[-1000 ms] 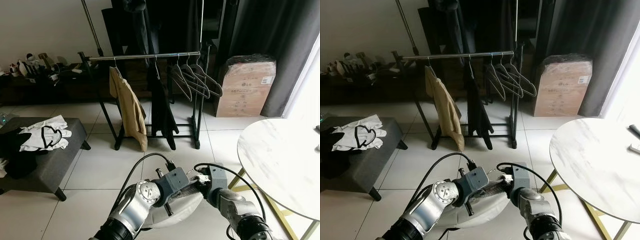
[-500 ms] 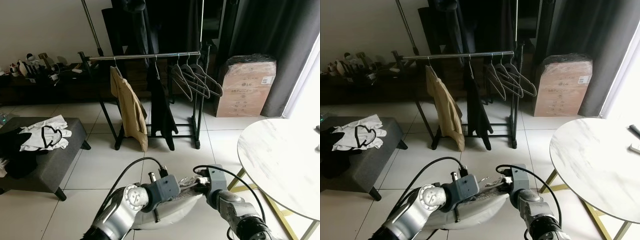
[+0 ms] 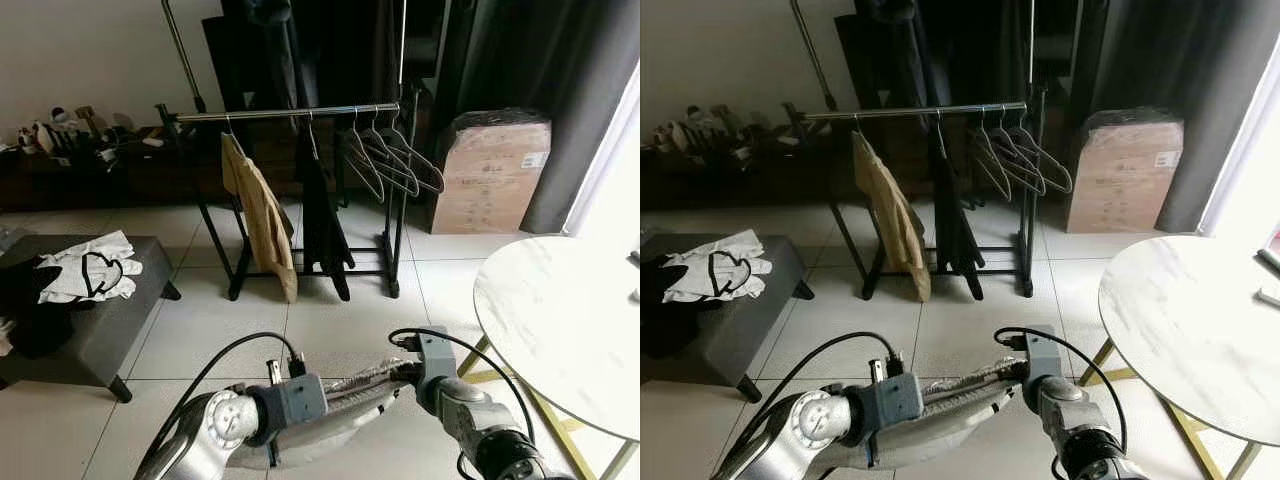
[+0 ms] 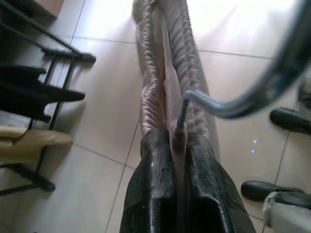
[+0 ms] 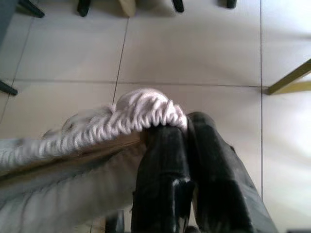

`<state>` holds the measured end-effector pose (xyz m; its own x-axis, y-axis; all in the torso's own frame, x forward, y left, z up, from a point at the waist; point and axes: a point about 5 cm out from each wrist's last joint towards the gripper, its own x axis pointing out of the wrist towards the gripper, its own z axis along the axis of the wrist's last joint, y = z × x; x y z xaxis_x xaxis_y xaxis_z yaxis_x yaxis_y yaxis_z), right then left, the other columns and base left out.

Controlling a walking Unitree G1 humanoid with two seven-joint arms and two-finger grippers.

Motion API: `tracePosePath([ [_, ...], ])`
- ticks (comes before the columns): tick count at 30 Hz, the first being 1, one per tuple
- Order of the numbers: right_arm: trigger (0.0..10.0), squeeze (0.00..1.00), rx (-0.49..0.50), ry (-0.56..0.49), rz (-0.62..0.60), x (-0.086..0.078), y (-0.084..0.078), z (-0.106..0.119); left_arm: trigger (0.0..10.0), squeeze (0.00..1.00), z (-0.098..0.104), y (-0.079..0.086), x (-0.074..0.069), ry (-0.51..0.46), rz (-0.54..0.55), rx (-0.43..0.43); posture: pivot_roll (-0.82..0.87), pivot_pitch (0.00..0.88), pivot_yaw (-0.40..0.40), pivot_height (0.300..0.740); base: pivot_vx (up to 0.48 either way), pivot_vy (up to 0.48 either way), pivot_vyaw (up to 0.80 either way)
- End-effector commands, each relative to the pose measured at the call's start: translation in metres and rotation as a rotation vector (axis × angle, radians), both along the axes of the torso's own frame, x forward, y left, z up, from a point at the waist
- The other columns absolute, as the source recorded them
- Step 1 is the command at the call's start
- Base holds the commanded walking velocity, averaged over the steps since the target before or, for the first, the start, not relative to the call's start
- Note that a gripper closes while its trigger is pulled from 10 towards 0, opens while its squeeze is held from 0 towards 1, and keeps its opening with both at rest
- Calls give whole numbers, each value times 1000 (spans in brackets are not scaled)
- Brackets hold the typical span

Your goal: Hang hanger

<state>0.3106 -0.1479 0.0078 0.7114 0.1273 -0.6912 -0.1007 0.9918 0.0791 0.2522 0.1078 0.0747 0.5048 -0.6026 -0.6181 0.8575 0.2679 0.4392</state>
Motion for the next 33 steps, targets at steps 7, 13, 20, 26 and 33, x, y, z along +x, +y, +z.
tracePosePath([
  [7, 0, 0, -93, 8, -33, -1, -20, -2, 10000, 0, 26, 36, -19, -28, -62, -23, -12, 0, 60, 740, 0, 0, 0],
  [13, 0, 0, -128, 19, -36, -4, -27, -4, 10000, 0, 32, 59, -12, -83, 41, 57, -8, 0, 59, 740, 0, 0, 0],
  [20, 0, 0, -145, 29, -43, -7, -33, -7, 10000, 0, 34, 64, -13, -92, 70, 43, -8, 8, 58, 740, 0, 0, 0],
  [26, 0, 0, -140, 46, -36, -10, -31, -11, 10000, 0, 40, 61, -14, -84, 100, -51, -5, 10, 58, 740, 0, 0, 0],
  [33, 0, 0, -146, 53, -6, -12, -30, -13, 10000, 0, 42, 64, -48, 191, -61, -98, 1, 10, 56, 740, 0, 0, 0],
])
